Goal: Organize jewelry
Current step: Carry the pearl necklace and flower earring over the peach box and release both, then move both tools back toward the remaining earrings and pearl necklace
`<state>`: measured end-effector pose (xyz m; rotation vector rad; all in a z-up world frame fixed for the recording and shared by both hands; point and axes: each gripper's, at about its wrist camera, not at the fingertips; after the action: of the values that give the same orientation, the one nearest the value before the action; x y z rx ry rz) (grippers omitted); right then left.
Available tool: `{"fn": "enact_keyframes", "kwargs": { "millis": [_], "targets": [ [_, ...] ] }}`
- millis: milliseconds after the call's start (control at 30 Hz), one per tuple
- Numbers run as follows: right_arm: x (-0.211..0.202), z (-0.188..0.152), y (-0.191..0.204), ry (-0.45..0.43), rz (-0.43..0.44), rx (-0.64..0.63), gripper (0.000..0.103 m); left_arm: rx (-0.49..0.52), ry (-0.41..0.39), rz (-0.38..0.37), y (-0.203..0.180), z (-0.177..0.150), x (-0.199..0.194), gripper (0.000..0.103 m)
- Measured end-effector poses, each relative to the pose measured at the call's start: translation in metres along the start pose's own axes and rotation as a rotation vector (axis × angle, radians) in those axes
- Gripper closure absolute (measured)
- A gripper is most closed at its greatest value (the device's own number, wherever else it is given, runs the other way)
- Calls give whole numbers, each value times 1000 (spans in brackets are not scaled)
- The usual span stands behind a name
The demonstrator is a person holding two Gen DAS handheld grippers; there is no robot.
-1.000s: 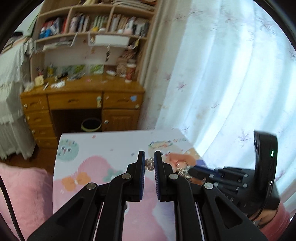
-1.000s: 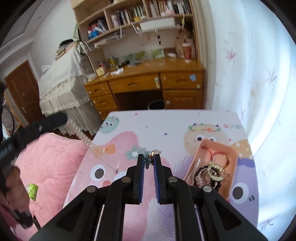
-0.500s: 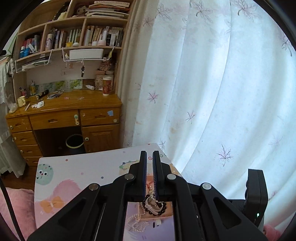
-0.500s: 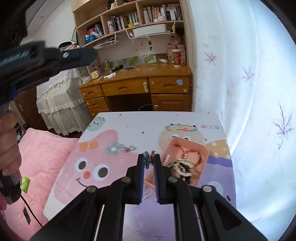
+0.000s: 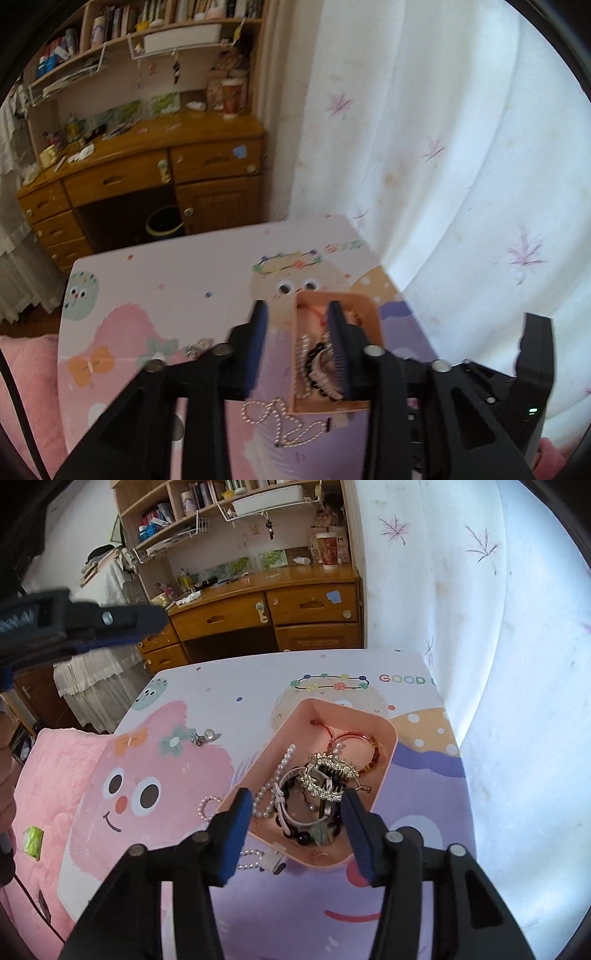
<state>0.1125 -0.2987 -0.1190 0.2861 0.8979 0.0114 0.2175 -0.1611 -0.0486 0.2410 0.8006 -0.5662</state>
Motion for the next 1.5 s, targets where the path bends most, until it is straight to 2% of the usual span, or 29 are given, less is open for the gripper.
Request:
{"fn": "enact_keyframes", "kwargs": {
  "millis": [67, 167, 200, 267, 400, 600, 767, 867, 1100, 1267, 1333, 1433, 1500],
  "targets": [
    [5, -5, -3, 7, 18, 11, 52, -9, 29, 44, 8, -10, 8, 39],
    [10, -13, -6, 18, 47, 53, 50, -5, 94, 92, 22, -18, 23, 33],
    [10, -17, -6, 11, 57, 68, 47, -3, 125, 111, 27, -20, 28, 27],
    [10, -23, -4, -6, 76, 92, 42, 2, 180, 140, 38, -25, 41, 22],
    [9, -40, 5, -34, 80, 133, 35, 62, 254, 182, 57, -38, 67, 17],
    [24, -70, 26, 20, 32, 212, 31, 181, 330, 158, 75, -56, 106, 16],
    [41, -88, 36, 62, -28, 338, 31, 244, 331, 152, 86, -73, 130, 16],
    [54, -93, 48, 54, -98, 366, 31, 261, 308, 140, 93, -79, 138, 16],
    [78, -98, 70, 40, -231, 423, 31, 243, 267, 65, 112, -87, 156, 16],
    [85, -97, 81, 2, -307, 477, 28, 242, 229, 37, 121, -93, 159, 18],
    [89, -95, 87, -7, -343, 474, 23, 237, 209, 18, 125, -96, 159, 18],
    [100, -93, 98, -8, -418, 433, 19, 233, 185, -3, 128, -98, 159, 24],
    [105, -92, 103, -12, -455, 420, 17, 233, 179, -18, 129, -99, 161, 33]
  ]
}}
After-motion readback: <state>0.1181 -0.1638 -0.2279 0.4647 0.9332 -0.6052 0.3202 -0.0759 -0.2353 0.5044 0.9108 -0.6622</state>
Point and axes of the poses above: each gripper's, at about its wrist camera, not at the fingertips, and x roughly the way its jaws point, y to its left, z to its top, and after that the axes turned 11 degrees about x, right-handed
